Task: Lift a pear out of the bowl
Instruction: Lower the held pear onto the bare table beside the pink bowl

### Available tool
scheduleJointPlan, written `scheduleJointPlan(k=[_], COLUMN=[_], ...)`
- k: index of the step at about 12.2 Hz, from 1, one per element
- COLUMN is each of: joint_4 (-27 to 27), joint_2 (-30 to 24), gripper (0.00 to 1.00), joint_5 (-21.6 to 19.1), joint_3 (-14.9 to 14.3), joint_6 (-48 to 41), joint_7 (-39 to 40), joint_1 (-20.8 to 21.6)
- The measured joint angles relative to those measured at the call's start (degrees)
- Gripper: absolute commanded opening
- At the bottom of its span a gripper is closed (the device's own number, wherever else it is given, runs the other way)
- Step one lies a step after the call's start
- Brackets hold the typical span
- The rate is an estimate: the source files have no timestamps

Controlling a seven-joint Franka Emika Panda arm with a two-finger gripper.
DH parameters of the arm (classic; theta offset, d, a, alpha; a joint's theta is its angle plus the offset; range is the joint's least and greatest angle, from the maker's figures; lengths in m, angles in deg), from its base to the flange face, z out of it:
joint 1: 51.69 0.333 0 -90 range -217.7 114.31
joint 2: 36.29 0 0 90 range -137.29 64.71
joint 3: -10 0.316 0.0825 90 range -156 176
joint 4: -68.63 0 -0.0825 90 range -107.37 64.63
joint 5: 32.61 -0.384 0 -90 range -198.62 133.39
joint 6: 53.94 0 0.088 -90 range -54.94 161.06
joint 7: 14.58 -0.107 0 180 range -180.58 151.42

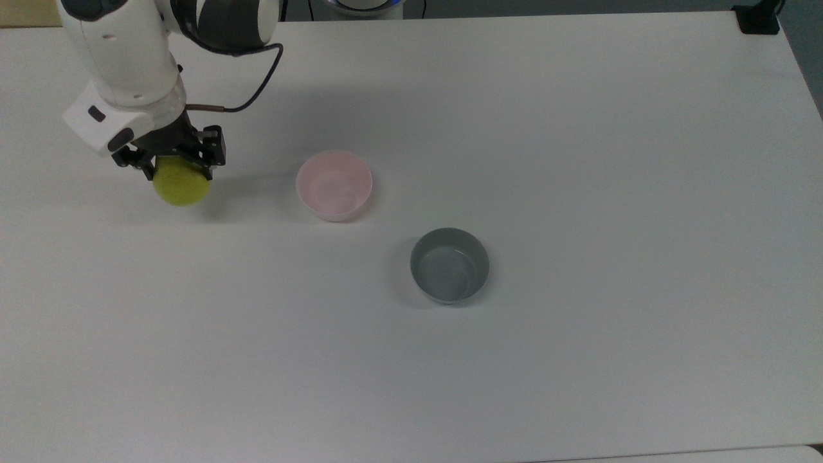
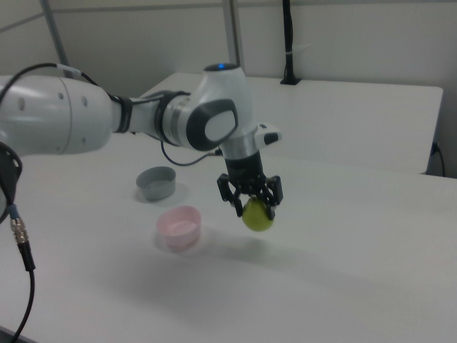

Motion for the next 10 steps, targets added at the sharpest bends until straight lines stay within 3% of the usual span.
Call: scheduleJointPlan(k=[7, 10], joint_4=[-0.8, -0.8], joint_2=[5.7, 5.8], gripper=[0.59, 0.88], joint_5=[0.0, 0.0], joint_3=[0.0, 0.0], joint_6=[5.4, 5.5], joint_7=[0.0, 0.0], joint_1=[-0.5, -0.5])
